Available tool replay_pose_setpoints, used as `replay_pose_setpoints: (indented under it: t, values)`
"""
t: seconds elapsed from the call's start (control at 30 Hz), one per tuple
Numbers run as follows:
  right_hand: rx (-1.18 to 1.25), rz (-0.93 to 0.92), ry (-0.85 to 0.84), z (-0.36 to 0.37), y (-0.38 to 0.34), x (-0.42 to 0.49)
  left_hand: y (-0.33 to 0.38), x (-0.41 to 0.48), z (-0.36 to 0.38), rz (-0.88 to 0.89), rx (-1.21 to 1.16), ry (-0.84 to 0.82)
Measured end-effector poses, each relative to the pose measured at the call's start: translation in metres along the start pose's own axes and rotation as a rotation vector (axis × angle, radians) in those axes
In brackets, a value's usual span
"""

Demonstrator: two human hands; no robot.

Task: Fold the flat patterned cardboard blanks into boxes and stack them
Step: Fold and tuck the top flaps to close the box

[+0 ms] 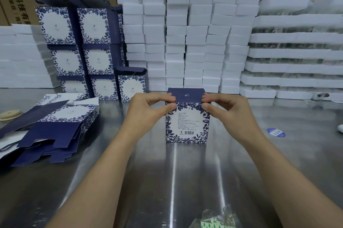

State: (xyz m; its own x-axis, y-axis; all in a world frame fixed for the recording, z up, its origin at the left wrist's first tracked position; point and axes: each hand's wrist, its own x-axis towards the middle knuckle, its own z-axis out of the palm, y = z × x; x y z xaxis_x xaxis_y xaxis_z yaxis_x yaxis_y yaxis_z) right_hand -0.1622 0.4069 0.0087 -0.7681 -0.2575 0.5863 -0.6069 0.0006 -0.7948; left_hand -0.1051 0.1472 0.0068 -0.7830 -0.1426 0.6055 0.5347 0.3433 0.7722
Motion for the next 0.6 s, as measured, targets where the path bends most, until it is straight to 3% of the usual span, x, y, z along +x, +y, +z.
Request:
replay_pose_setpoints:
  t: [0.6]
  values:
    - [0.157, 0.150, 0.038, -0.0006, 0.0027, -0.0002, -0.0010, -0.0027, -0.0025, -0.081, -0.077, 0.074]
